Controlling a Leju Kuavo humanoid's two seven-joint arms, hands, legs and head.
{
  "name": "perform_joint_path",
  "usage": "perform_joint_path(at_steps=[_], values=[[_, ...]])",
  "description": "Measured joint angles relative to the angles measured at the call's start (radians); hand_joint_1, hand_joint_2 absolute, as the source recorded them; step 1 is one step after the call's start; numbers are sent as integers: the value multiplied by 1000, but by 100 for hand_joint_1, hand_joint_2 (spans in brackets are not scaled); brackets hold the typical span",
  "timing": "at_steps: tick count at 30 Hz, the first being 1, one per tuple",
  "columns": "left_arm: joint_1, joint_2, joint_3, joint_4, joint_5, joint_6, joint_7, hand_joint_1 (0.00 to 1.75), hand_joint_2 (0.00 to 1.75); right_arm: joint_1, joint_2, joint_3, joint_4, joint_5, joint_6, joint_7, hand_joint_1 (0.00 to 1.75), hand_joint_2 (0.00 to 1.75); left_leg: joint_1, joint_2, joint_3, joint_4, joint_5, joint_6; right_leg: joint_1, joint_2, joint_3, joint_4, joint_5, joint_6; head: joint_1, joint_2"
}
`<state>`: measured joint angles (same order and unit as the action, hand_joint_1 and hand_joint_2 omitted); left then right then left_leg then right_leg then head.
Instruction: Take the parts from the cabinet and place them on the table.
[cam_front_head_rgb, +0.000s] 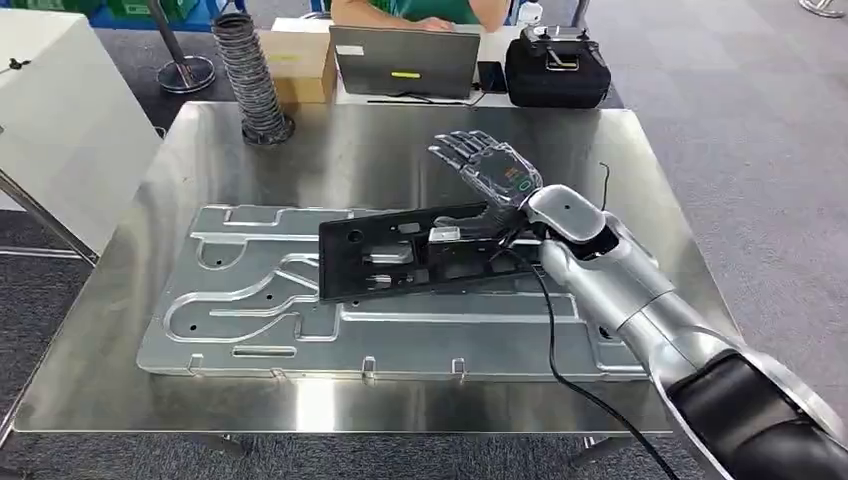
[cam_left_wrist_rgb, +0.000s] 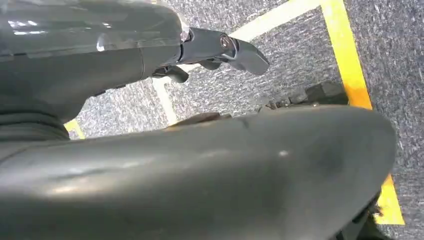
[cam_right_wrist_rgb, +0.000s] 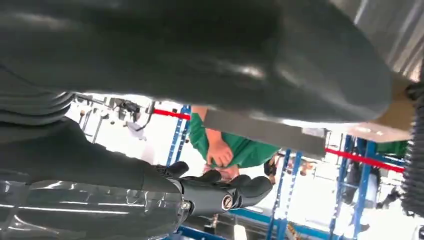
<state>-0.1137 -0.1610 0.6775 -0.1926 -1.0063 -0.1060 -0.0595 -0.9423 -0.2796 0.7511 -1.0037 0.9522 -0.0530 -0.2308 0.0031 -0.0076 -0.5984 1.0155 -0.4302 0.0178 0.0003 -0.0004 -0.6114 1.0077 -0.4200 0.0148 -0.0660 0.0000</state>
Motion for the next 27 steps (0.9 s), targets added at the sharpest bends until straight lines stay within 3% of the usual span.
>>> perform_joint_path(at_steps=[2, 4, 5, 7, 8, 9, 10, 11, 13, 14, 15, 17, 19, 21, 23, 24, 25, 26, 27], values=[[-1, -1, 0, 0, -2, -3, 0, 0, 0, 3, -5, -1, 0, 0, 0, 0, 0, 0, 1, 1, 4, -5, 1, -9, 3, 1, -1, 0, 0, -6, 0, 0], [-2, 0, 0, 0, -2, -8, 3, 0, 0, 4, -7, -3, -4, 0, 0, 0, 0, 0, 0, 1, -2, 13, -16, -19, -9, -1, 9, -17, 9, -16, 0, 0], [-2, 0, 0, 0, -2, -9, 4, 0, 0, 4, -8, -4, -6, 0, 0, 0, 0, 0, 0, 2, -23, 62, -52, -23, -10, -1, 9, -19, 10, -22, 0, 0], [0, 0, 0, 0, -2, -12, 5, 0, 0, 10, -10, -5, -6, 3, 0, 6, 0, 0, 4, 2, -95, 226, -130, -28, -9, -2, 7, -17, 10, -26, 0, 0], [1, 0, 0, 0, -2, -13, 6, 0, 0, 15, -10, -5, -6, 6, 0, 6, 0, 0, 4, 2, -126, 294, -152, -31, -9, -2, 6, -16, 10, -26, 0, 0], [2, 0, 0, 0, -2, -14, 6, 0, 0, 20, -10, -5, -6, 8, 0, 6, 0, 0, 6, 2, -137, 315, -149, -33, -9, -1, 5, -14, 10, -26, 0, 0], [2, 0, 0, 0, -2, -14, 7, 0, 0, 24, -10, -5, -5, 10, 0, 6, 0, 0, 8, 2, -125, 289, -125, -34, -9, -1, 5, -12, 9, -25, 0, 0], [2, 0, 0, 0, -2, -14, 7, 0, 0, 25, -10, -5, -6, 10, 0, 7, 0, 0, 10, 2, -90, 219, -84, -34, -10, 0, 5, -10, 8, -24, 0, 0], [1, 1, 0, 0, -2, -14, 7, 0, 0, 25, -10, -6, -6, 11, 0, 7, 0, 0, 13, 3, 4, 36, -8, -32, -11, 1, 4, 1, 2, -15, 0, 0], [0, 1, 0, 0, -2, -14, 7, 0, 0, 24, -10, -7, -6, 11, 0, 7, 0, 0, 11, 3, 13, 16, -27, -28, -5, 2, -1, 7, 0, -10, 0, 0], [-1, 0, 0, 0, -2, -14, 7, 0, 0, 24, -13, -7, -6, 13, 0, 8, 0, 0, 10, 1, 9, 15, -19, -18, -4, 3, -6, 11, 1, -4, 0, 0], [1, 0, 0, 0, -2, -15, 8, 0, 0, 24, -13, -8, -6, 13, 0, 10, 0, 0, 3, 0, 6, 16, -16, -9, -7, 3, -5, 7, 6, 7, 0, 0], [0, 0, 0, 0, -2, -17, 8, 0, 0, 25, -15, -9, -8, 14, 0, 10, 0, 0, 12, 2, 6, 7, -6, 7, -11, 2, -9, 15, -2, 17, 0, 0], [-1, 0, 0, 0, -2, -19, 8, 0, 0, 24, -18, -14, -8, 16, 0, 12, 0, 0, 12, 2, 2, 6, -2, 14, -13, 2, -48, 108, -71, 25, 0, 0], [1, 0, 0, 0, -2, -19, 8, 0, 0, 30, -18, -15, -8, 17, 1, 13, 0, 0, 9, 2, -3, 7, -1, 16, -14, 1, -125, 281, -148, 31, 0, 0], [1, 0, 0, 0, -2, -19, 8, 0, 0, 34, -18, -15, -8, 17, 2, 14, 0, 0, 8, 2, -5, 7, 0, 16, -14, 1, -145, 325, -156, 32, 0, 0], [1, 0, 0, 0, -2, -19, 8, 0, 0, 38, -18, -15, -8, 18, 2, 15, 0, 0, 8, 2, -5, 7, 0, 16, -14, 1, -138, 315, -141, 30, 0, 0], [1, 0, 0, 0, -2, -19, 8, 0, 0, 38, -18, -15, -8, 18, 2, 16, 0, 0, 7, 2, -4, 8, 1, 16, -13, 1, -109, 264, -108, 26, 0, 0], [1, -1, 0, 0, -2, -19, 8, 0, 0, 36, -18, -15, -9, 17, 2, 16, 0, 0, 5, 1, -3, 8, 1, 15, -12, 1, -62, 174, -63, 20, 0, 0]])
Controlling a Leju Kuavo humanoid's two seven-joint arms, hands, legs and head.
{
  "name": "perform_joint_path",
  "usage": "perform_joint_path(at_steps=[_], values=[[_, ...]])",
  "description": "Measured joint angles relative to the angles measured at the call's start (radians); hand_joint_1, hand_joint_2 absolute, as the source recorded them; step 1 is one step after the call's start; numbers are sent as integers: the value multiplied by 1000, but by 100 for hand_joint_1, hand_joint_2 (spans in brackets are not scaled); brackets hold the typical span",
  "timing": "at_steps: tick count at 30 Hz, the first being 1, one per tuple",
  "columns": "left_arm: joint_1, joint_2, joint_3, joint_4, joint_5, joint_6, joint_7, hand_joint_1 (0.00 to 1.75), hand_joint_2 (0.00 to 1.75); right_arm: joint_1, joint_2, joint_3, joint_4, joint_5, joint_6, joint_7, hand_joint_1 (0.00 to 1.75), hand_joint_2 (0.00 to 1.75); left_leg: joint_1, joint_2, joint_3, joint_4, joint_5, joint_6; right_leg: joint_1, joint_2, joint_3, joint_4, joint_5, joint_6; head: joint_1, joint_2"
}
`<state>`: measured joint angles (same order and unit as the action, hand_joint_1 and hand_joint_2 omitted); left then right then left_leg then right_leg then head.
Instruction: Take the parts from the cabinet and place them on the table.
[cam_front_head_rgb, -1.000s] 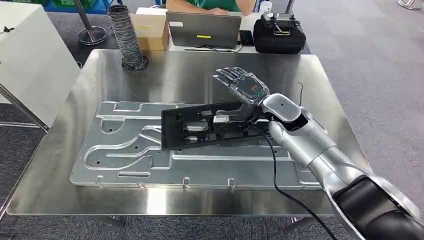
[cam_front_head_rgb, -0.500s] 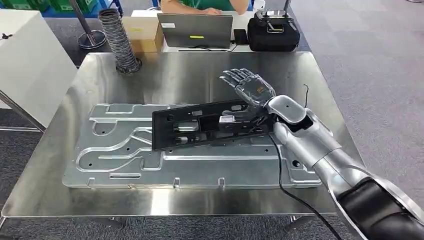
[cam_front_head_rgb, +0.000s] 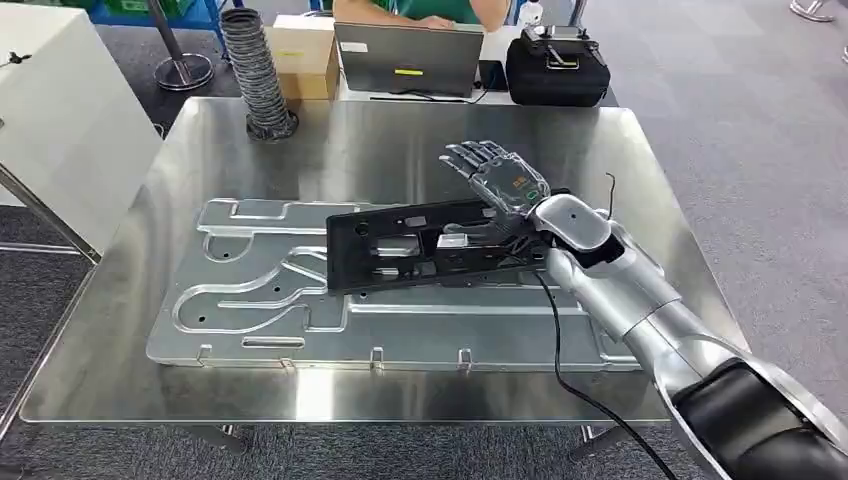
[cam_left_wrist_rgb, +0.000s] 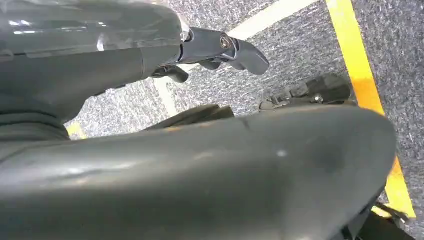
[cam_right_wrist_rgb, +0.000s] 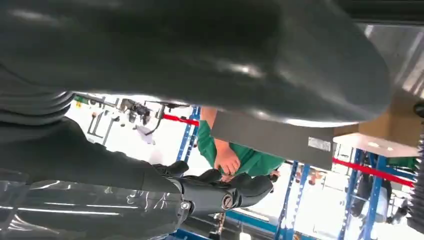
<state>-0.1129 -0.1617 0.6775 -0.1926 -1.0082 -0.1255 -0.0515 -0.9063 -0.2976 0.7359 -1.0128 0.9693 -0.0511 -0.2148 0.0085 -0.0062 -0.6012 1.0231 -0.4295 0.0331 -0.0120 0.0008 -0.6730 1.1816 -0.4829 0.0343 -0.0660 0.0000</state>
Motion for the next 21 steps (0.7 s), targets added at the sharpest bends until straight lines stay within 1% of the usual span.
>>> perform_joint_path(at_steps=[1, 2, 3, 5, 6, 7, 8, 9, 10, 11, 12, 13, 14, 15, 16, 17, 18, 19, 21], values=[[-1, 0, 0, 0, 0, 0, 0, 0, 0, -2, 0, -2, -3, 0, 0, 1, 0, 0, -1, 0, 2, 0, 0, -2, 2, 0, 53, -100, 42, -8, 0, 0], [0, -1, 0, 0, 0, 0, 0, 0, 0, -4, -1, -5, -5, 0, 0, 2, 0, 0, -2, 0, 0, 0, 1, -5, 7, 0, 82, -161, 39, -16, 0, 0], [-2, -1, 0, 0, 0, 0, 0, 0, 0, -6, -1, -5, -5, 0, 0, 2, 0, 0, -6, -1, -4, 2, 2, -11, 12, -2, 82, -170, 43, -17, 0, 0], [-2, -1, 0, 0, 1, 0, 0, 0, 0, -7, -1, -5, -5, 0, 0, 2, 0, 0, -2, 0, -6, -1, 5, -20, 16, 0, 77, -166, 43, -20, 0, 0], [-1, -1, 0, 0, 2, 0, 0, 0, 0, -7, -1, -5, -5, 0, 0, 2, 0, 0, -2, 0, -4, -5, 8, -27, 16, 0, 77, -169, 46, -26, 0, 0], [-2, -1, 0, 0, 3, 0, 0, 0, 0, -7, -1, -5, -6, 0, 0, 2, 0, 0, -6, 0, -7, -1, 1, -33, 1, -3, 84, -186, 57, -35, 0, 0], [-2, -1, 0, 0, 3, 0, 0, 0, 0, -7, 1, -5, -8, 1, 0, 2, 0, 0, -5, 1, -14, 20, -19, -38, 4, -5, 87, -192, 60, -39, 0, 0], [-1, -1, 0, 0, 5, 0, 1, 0, 0, -8, 2, -5, -8, 1, 1, 2, 0, 0, -3, 0, -36, 77, -58, -43, 4, -6, 86, -192, 62, -44, 0, 0], [-1, 0, 0, 0, 6, 0, 2, 0, 0, -7, 2, -5, -8, 1, 2, 2, 0, 0, -1, 0, -68, 151, -99, -46, 5, -7, 83, -191, 62, -45, 0, 0], [1, 0, 0, 0, 6, 0, 3, 0, 0, -4, 2, -5, -8, 1, 3, 3, 0, 0, 1, 1, -101, 227, -132, -48, 6, -7, 80, -189, 63, -46, 0, 0], [3, 0, 0, 0, 6, 0, 4, 0, 0, -2, 2, -5, -8, 1, 4, 3, 0, 0, 2, 1, -125, 285, -149, -51, 6, -8, 76, -187, 64, -47, 0, 0], [4, 0, 0, 0, 6, -1, 5, 0, 0, 2, 3, -5, -8, 1, 6, 2, 0, 0, 3, 1, -126, 293, -140, -52, 6, -7, 73, -183, 64, -46, 0, 0], [4, 0, 1, 0, 7, -2, 6, 0, 0, 4, 3, -5, -8, 1, 7, 2, 0, 0, 4, 1, -104, 255, -113, -52, 6, -7, 72, -180, 64, -46, 0, 0], [4, 0, 1, 0, 10, -2, 7, 0, 0, 4, 3, -5, -8, 1, 9, 2, 0, 0, 5, 1, -63, 178, -72, -51, 5, -7, 70, -176, 63, -45, 0, 0], [3, 0, 1, 0, 10, -2, 7, 0, 0, 4, 3, -5, -8, 1, 10, 2, 0, 0, 6, 1, -16, 90, -33, -50, 5, -7, 69, -170, 62, -42, 0, 0], [2, 0, 1, 0, 10, -2, 7, 0, 0, 3, 3, -6, -8, 1, 10, 2, 0, 0, 6, 1, 16, 21, -27, -46, 5, -7, 66, -163, 59, -38, 0, 0], [1, 0, 1, 0, 10, -2, 8, 0, 0, 2, 2, -7, -8, 2, 10, 3, 0, 0, 2, 1, 23, 10, -31, -40, 12, -4, 57, -154, 59, -30, 0, 0], [2, 0, 1, 0, 11, -3, 8, 0, 0, 2, 2, -8, -8, 3, 11, 3, 0, 0, 2, 0, 17, 14, -27, -33, 11, -4, 53, -156, 64, -23, 0, 0], [2, 0, 2, 0, 13, -3, 10, 0, 0, 3, 3, -8, -7, 6, 11, 2, 0, 0, -5, -1, 13, 13, -20, -23, 6, -4, 52, -161, 72, -11, 0, 0]])
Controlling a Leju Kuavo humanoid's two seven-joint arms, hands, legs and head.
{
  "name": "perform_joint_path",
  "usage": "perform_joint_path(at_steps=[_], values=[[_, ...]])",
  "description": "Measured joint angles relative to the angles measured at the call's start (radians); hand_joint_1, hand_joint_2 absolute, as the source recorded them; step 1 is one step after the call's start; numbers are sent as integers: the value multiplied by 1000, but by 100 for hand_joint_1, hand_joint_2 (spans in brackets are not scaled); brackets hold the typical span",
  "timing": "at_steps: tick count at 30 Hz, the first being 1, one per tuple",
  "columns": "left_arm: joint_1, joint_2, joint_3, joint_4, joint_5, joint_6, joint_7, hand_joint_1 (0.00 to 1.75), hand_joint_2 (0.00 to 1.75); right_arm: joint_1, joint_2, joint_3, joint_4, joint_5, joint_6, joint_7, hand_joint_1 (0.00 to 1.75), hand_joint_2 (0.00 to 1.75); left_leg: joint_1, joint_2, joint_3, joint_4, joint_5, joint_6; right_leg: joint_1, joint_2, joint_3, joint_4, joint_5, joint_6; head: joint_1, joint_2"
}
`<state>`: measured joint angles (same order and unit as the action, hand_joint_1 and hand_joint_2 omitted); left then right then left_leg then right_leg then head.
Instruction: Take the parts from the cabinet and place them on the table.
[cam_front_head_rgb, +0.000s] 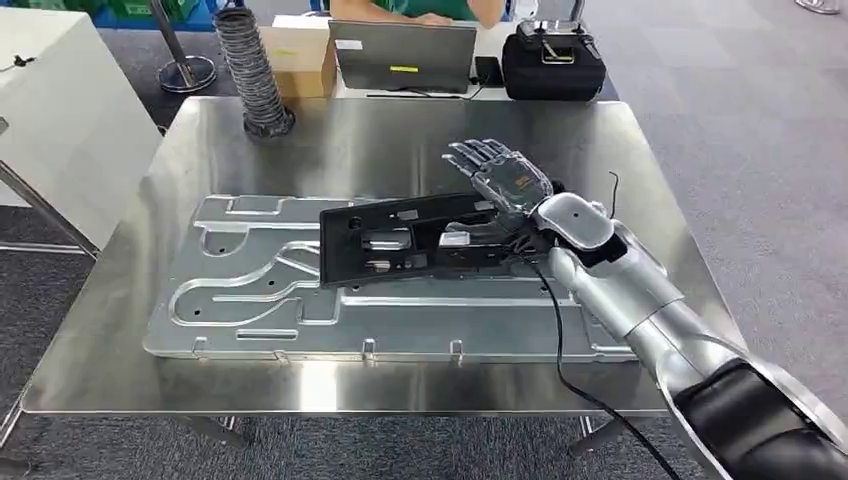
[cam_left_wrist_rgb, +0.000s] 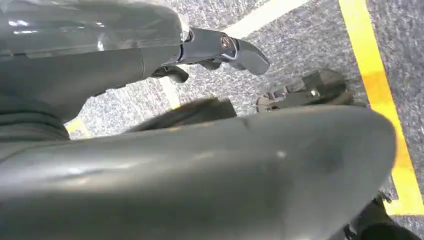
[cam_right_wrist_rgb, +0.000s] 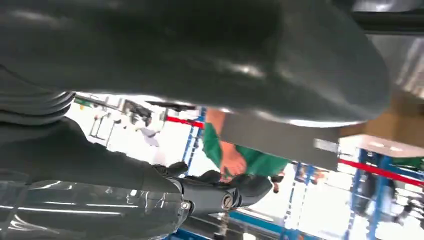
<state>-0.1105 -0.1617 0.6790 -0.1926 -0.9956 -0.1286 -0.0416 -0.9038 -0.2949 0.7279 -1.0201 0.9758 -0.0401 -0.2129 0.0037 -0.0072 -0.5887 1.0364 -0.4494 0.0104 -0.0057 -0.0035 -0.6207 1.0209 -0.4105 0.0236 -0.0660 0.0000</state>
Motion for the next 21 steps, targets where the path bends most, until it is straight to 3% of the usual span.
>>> perform_joint_path(at_steps=[1, 2, 3, 5, 6, 7, 8, 9, 11, 12, 13, 16, 17, 18, 20, 21], values=[[0, -1, 0, 0, 1, 0, 0, 0, 0, 0, 1, 0, 0, 0, 0, 0, 0, 0, 5, 1, -1, -9, 9, 11, 0, 1, -3, 2, 0, 5, 0, 0], [-3, -1, 0, 0, 2, 0, 0, 0, 0, -1, 1, 0, 0, 1, 0, 0, 0, 0, 8, 3, -4, -12, 17, 17, -5, 1, -9, 16, -23, 11, 0, 0], [-5, -1, 1, 0, 3, 0, 1, 0, 0, -3, 1, -2, 0, 3, 1, 0, 0, 0, 8, 3, -11, -13, 22, 24, -5, 2, -27, 64, -69, 16, 0, 0], [-4, -2, 1, 0, 3, 0, 1, 0, 0, -2, 2, -2, 2, 5, 2, 0, 0, 0, 6, 3, -26, -13, 32, 26, -8, 1, -85, 220, -161, 24, 0, 0], [-3, -2, 1, 0, 4, 0, 2, 0, 0, -1, 2, -1, 4, 7, 3, 0, 0, 0, 6, 3, -34, -12, 38, 27, -8, 1, -107, 287, -189, 26, 0, 0], [-3, -2, 1, 0, 5, 0, 2, 0, 0, 0, 2, -1, 6, 8, 4, 0, 0, 0, 6, 3, -42, -12, 44, 25, -8, 1, -110, 309, -191, 25, 0, 0], [-3, -2, 2, 0, 6, 0, 2, 0, 0, 0, 2, -1, 8, 9, 4, 0, 0, 0, 6, 2, -50, -11, 51, 24, -8, 1, -87, 283, -170, 24, 0, 0], [-3, -3, 2, 0, 6, 0, 2, 0, 0, -1, 3, -1, 9, 9, 4, 0, 0, 0, 6, 2, -57, -11, 56, 22, -7, 2, -41, 214, -137, 20, 0, 0], [-3, -4, 2, 0, 6, 0, 2, 0, 0, -10, 5, -1, 10, 9, 4, 0, 0, 0, 5, 1, -64, -11, 66, 16, -6, 2, 83, 21, -82, 6, 0, 0], [-3, -5, 2, 0, 6, -1, 2, 0, 0, -15, 6, -2, 10, 9, 4, 0, 0, 0, 3, 1, -69, -12, 73, 10, 2, 3, 99, -17, -95, 2, 0, 0], [-4, -5, 2, 0, 6, -2, 2, 0, 0, -18, 7, -2, 10, 9, 4, 0, 0, 0, 4, 1, -68, -16, 80, 4, 7, 4, 91, -9, -75, -1, 0, 0], [-3, -7, 2, 0, 5, -6, 2, 0, 0, -21, 8, -2, 14, 10, 8, 0, 0, 0, 3, -1, -71, -27, 102, -17, 9, 3, 82, -23, -60, -20, 0, 0], [-2, -7, 2, 0, 5, -8, 2, 0, 0, -23, 10, -1, 15, 11, 8, -2, 0, 0, 7, 1, -79, -14, 81, -20, -1, -4, 78, -32, -44, -26, 0, 0], [-3, -7, 2, 0, 5, -8, 2, 0, 0, -24, 12, -1, 15, 11, 9, -2, 0, 0, 4, 1, -93, 21, 31, -23, -1, -3, 68, -36, -34, -36, 0, 0], [-2, -6, 2, 0, 3, -9, 2, 0, 0, -24, 12, -1, 18, 11, 11, -1, 0, 0, 8, 2, -134, 166, -84, -28, 0, -5, 43, -35, -15, -41, 0, 0], [-2, -6, 2, 0, 2, -9, 2, 0, 0, -24, 12, 0, 19, 11, 11, -1, 0, 0, 8, 2, -151, 242, -121, -31, 1, -5, 28, -34, -4, -41, 0, 0]])
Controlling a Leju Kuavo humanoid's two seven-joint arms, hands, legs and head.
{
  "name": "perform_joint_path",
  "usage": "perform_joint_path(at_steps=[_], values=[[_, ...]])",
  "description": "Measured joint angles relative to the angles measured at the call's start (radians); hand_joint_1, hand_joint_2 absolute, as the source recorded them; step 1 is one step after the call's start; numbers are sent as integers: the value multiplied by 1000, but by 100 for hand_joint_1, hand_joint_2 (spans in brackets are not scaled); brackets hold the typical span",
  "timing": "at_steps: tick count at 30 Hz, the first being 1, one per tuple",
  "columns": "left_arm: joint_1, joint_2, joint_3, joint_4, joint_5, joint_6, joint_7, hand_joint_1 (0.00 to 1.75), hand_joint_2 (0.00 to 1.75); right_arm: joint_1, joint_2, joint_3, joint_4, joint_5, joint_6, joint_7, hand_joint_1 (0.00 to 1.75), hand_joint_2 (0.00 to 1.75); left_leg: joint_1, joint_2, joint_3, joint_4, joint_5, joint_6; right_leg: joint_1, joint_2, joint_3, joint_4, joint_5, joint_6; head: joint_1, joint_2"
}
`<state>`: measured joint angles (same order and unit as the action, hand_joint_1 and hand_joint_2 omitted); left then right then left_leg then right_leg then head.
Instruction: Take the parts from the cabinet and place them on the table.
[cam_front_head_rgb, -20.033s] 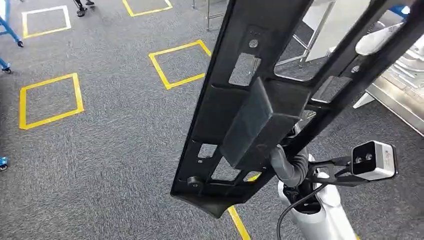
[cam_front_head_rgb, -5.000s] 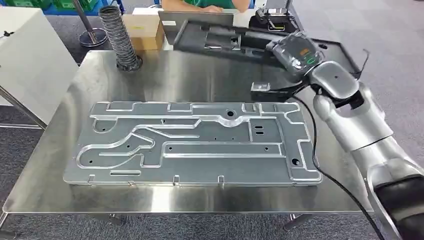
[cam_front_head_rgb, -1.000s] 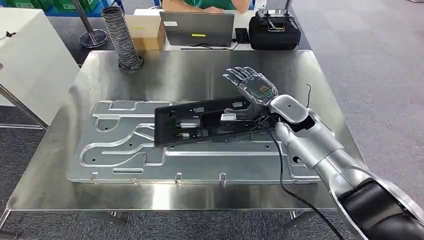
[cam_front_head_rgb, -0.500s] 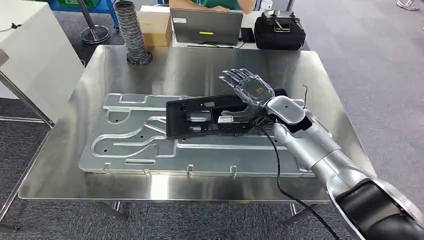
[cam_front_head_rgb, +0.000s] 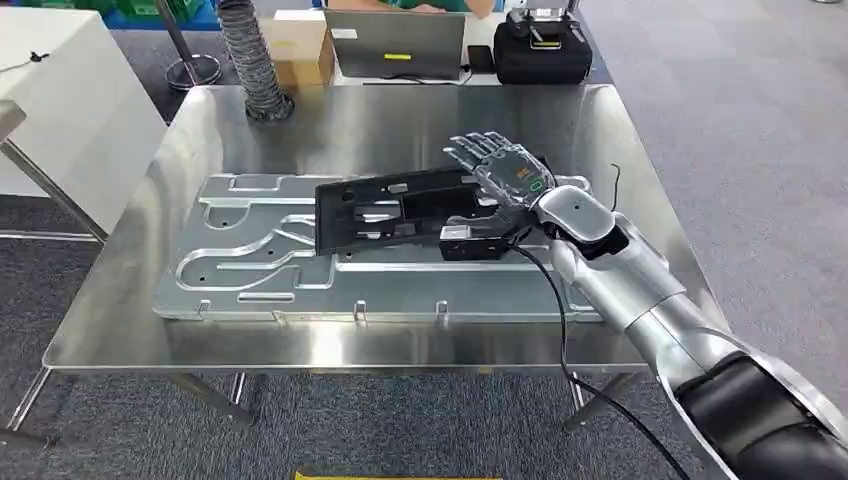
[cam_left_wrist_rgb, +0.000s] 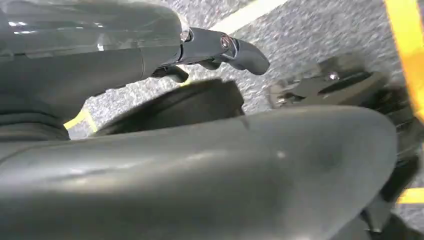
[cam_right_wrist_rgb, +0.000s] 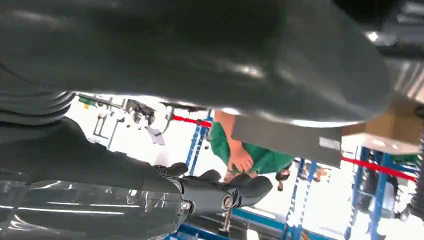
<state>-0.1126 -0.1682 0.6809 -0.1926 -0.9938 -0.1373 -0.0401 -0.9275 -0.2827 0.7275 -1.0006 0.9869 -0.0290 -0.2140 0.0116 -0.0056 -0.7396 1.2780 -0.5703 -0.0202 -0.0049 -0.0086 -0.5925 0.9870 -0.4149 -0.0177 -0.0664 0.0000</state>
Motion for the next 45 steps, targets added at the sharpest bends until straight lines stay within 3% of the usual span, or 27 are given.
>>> perform_joint_path(at_steps=[1, 3, 5, 6, 7, 11, 12, 14, 15, 16, 17, 18, 20, 22, 25, 26, 27, 28, 30, 31, 32, 34, 35, 37, 41, 43, 45], values=[[0, 0, 0, 0, -2, 0, 0, 0, 0, 1, 1, 1, 1, 0, 0, 0, 0, 0, 0, 0, -3, 47, -6, -2, 0, 0, -15, 2, 10, 1, 0, 0], [-1, 0, 0, 0, -3, 0, 0, 0, 0, 4, 0, 1, 3, 0, 1, 0, 0, 0, 1, 0, 50, 10, 49, -2, -1, 1, -44, 9, 28, 5, 0, 0], [-3, 1, 0, 0, -5, 0, 0, 0, 0, 4, 0, 0, 2, 0, 1, 0, 0, 0, 1, 0, 169, -150, 94, 3, -1, 2, -69, 20, 43, 13, 0, 0], [-7, 2, 0, 0, -5, 0, 0, 0, 0, 4, 0, 0, 2, 0, 0, 0, 0, 0, -1, -1, 223, -228, 61, 7, 2, 2, -78, 25, 48, 19, 0, 0], [-7, 2, 0, 0, -6, 0, -1, 0, 0, 4, -1, -2, 2, 0, 0, 0, 0, 0, -6, -2, 239, -264, 53, 15, 3, 1, -82, 30, 55, 25, 0, 0], [-6, 1, 0, 0, -8, -3, -2, 0, 0, 6, -1, -1, 4, -3, 2, -1, 0, 0, -2, 3, 214, -270, 87, 46, -2, 4, -92, 22, 79, 49, 0, 0], [-9, 1, 0, 0, -8, -3, -2, 0, 0, 5, -3, -1, 5, -3, 3, 0, 0, 0, -3, 6, 200, -271, 102, 54, -4, 5, -106, 48, 26, 55, 0, 0], [-10, 1, 0, 0, -8, -3, -2, 0, 0, 5, -6, -2, 5, -3, 3, 0, 0, 0, -3, 6, 169, -271, 126, 59, -8, 7, -144, 185, -97, 66, 0, 0], [-9, 1, 0, 0, -8, -3, -2, 0, 0, 7, -6, -2, 6, -3, 3, 0, 0, 0, -4, 6, 154, -270, 137, 59, -8, 6, -162, 262, -136, 70, 0, 0], [-8, 2, 0, 0, -8, -3, -2, 0, 0, 9, -6, -1, 7, -3, 4, 0, 0, 0, -5, 6, 138, -268, 149, 58, -9, 6, -170, 322, -149, 72, 0, 0], [-8, 2, 0, 0, -8, -3, -2, 0, 0, 11, -6, -1, 9, -3, 6, 0, 0, 0, -5, 6, 122, -267, 160, 58, -9, 6, -160, 340, -130, 73, 0, 0], [-8, 1, 0, 0, -8, -3, -2, 0, 0, 11, -6, -1, 10, -3, 7, 0, 0, 0, -5, 6, 107, -264, 170, 56, -9, 6, -128, 314, -96, 72, 0, 0], [-8, 1, 0, 0, -8, -3, -2, 0, 0, 9, -6, -1, 10, -3, 7, 0, 0, 0, -5, 6, 84, -259, 187, 51, -8, 7, -12, 166, -46, 62, 0, 0], [-9, 0, 0, 0, -8, -3, -2, 0, 0, 2, -6, -5, 9, -3, 7, -1, 0, 0, -10, 5, 75, -257, 201, 42, 2, 7, 95, 2, -100, 45, 0, 0], [-10, 0, 0, 0, -8, -3, -3, 0, 0, -5, -9, -7, 10, -3, 8, -1, 0, 0, -4, 5, 76, -274, 232, 24, 9, 7, 80, 3, -77, 29, 0, 0], [-8, 0, 0, 0, -8, -3, -3, 0, 0, -4, -9, -6, 11, -3, 8, -1, 0, 0, -10, 4, 72, -277, 237, 16, -2, 4, 77, -14, -59, 21, 0, 0], [-8, 2, 0, 0, -8, -3, -3, 0, 0, -6, -8, -5, 12, -2, 8, -2, 0, 0, -5, 2, 61, -261, 204, 14, -3, -1, 71, -18, -46, 16, 0, 0], [-9, 2, 0, 0, -8, -3, -3, 0, 0, -9, -8, -5, 13, 0, 5, -2, 0, 0, -4, 2, 44, -212, 144, 13, -4, -1, 58, -19, -34, 7, 0, 0], [-7, 2, 0, 0, -9, -3, -3, 0, 0, -8, -8, -5, 18, 1, 3, -2, 0, 0, -1, 3, 1, -52, 28, 5, -3, -1, 27, -18, -10, 9, 0, 0], [-7, 2, 0, 0, -9, -3, -3, 0, 0, -8, -8, -4, 21, 1, 3, 0, 0, 0, 0, 3, -11, 17, 7, 2, -3, -1, 10, -16, 2, 9, 0, 0], [-7, 2, 0, 0, -9, -3, -3, 0, 0, -8, -8, -3, 23, 1, 2, 0, 0, 0, 1, 3, -8, 49, 19, -1, -3, -2, -6, -14, 12, 11, 0, 0], [-8, 3, 0, 0, -9, -3, -3, 0, 0, -7, -8, 0, 27, 1, 2, 0, 0, 0, 2, 4, 56, -7, 90, -2, -4, -1, -38, -6, 31, 17, 0, 0], [-10, 3, 0, 0, -9, -3, -3, 0, 0, -7, -8, 0, 27, 1, 2, 0, 0, 0, 2, 4, 120, -92, 115, -1, -6, -1, -54, 2, 39, 22, 0, 0], [-13, 3, 0, 0, -8, -3, -3, 0, 0, -9, -9, -3, 27, 1, 0, 0, 0, 0, -2, 2, 233, -254, 63, 5, -1, 1, -76, 21, 47, 34, 0, 0], [-11, 3, 0, 0, -8, -3, -3, 0, 0, -9, -8, -1, 30, 1, -3, 0, 0, 0, -5, 0, 207, -258, 81, 45, -4, 1, -79, 17, 78, 59, 0, 0], [-14, 3, 0, 0, -8, -3, -3, 0, 0, -12, -9, 0, 38, 2, -8, 1, 0, 0, -2, 5, 188, -260, 105, 63, -9, 4, -107, 75, -7, 68, 0, 0], [-14, 3, 0, 0, -5, -3, -3, 0, 0, -13, -9, 0, 43, 2, -13, 3, 0, 0, -4, 5, 157, -259, 129, 67, -10, 5, -155, 229, -117, 76, 0, 0]])
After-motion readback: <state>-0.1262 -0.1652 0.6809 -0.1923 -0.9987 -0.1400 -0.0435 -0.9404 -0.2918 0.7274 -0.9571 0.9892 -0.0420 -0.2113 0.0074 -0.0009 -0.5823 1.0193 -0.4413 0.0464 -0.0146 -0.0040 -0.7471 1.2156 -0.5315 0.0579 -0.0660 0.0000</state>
